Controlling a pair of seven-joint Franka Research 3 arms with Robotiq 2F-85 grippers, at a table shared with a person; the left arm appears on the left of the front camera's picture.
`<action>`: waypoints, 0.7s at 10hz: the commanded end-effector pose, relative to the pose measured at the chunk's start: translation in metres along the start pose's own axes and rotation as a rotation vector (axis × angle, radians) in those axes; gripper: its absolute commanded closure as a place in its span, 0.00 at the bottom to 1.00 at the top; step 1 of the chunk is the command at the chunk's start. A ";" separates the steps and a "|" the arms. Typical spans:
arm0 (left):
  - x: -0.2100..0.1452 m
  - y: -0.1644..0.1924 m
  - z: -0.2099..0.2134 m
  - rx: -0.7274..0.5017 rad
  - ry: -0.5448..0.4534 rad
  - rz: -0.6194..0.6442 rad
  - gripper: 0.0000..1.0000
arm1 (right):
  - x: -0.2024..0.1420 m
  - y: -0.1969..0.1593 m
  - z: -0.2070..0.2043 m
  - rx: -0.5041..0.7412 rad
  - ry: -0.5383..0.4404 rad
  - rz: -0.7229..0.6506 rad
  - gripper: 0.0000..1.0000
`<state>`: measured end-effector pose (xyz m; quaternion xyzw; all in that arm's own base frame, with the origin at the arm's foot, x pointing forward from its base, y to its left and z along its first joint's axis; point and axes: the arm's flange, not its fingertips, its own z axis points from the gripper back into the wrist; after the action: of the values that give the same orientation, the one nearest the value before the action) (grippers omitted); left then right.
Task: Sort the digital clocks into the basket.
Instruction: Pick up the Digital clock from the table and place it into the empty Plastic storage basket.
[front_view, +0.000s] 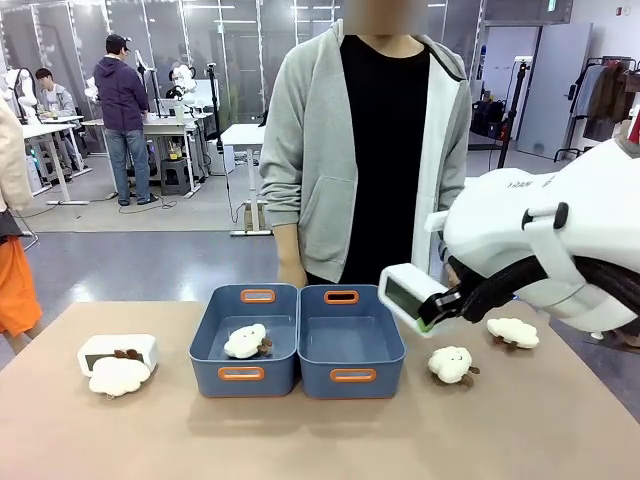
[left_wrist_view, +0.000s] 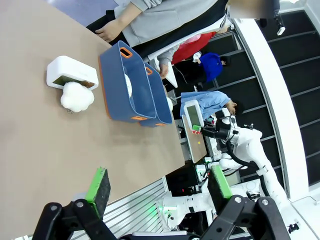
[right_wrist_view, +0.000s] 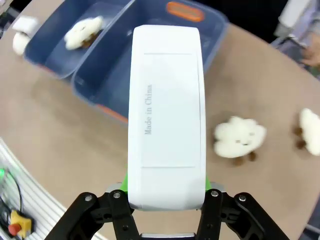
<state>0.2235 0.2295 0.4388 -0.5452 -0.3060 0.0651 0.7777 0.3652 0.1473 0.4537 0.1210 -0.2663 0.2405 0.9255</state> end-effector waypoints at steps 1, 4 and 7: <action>0.001 -0.001 0.002 -0.018 -0.004 -0.005 0.00 | -0.031 0.017 -0.022 0.098 0.052 0.029 1.00; 0.001 -0.001 0.002 -0.018 -0.004 -0.005 0.00 | -0.001 0.034 -0.076 0.079 0.034 0.057 1.00; 0.001 -0.001 0.002 -0.018 -0.004 -0.005 0.00 | 0.011 0.028 -0.093 0.085 0.043 0.039 1.00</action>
<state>0.2235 0.2294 0.4388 -0.5451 -0.3058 0.0651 0.7779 0.3961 0.2074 0.3880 0.1338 -0.2439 0.2837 0.9177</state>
